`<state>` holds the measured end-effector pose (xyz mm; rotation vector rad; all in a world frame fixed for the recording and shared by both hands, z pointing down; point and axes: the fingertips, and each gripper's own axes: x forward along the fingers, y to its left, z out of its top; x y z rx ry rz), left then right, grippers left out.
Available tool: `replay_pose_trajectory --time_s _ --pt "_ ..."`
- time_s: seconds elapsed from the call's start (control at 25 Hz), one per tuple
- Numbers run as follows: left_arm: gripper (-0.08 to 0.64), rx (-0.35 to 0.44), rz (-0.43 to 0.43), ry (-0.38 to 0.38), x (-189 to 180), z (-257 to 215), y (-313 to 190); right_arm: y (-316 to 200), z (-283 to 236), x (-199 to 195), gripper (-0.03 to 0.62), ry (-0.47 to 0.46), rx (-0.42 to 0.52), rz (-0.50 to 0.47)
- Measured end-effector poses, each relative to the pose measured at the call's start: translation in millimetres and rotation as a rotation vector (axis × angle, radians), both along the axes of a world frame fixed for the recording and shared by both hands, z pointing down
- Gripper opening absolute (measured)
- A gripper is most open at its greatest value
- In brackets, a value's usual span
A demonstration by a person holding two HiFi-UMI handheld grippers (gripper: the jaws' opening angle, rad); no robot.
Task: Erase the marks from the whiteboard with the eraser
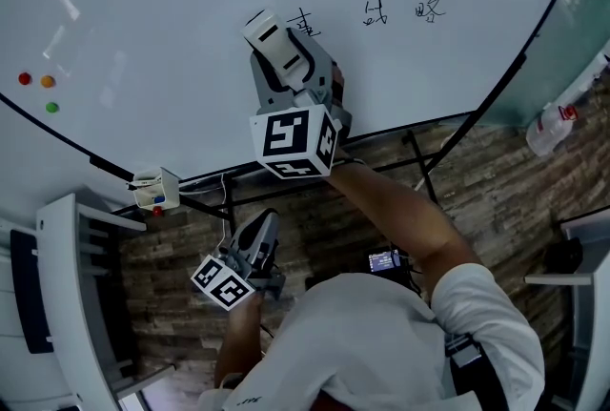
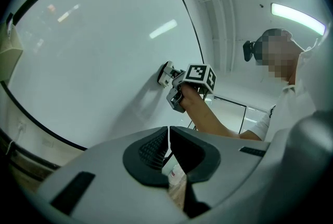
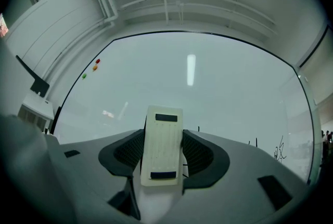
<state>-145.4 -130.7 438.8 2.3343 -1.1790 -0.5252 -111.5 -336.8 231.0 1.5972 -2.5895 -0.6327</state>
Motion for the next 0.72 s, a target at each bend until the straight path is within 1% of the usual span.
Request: replay_pose_trajectory --time_s 0.24,0.72 --pt "0.008 -0.001 0.02 -0.007 13 0 -6 -8 0 28 0.245 -0.007 0.002 0.034" --pt "0.008 -0.005 0.044 -0.014 38 0 -17 -20 1 74 0.245 0.006 0.011 0.065"
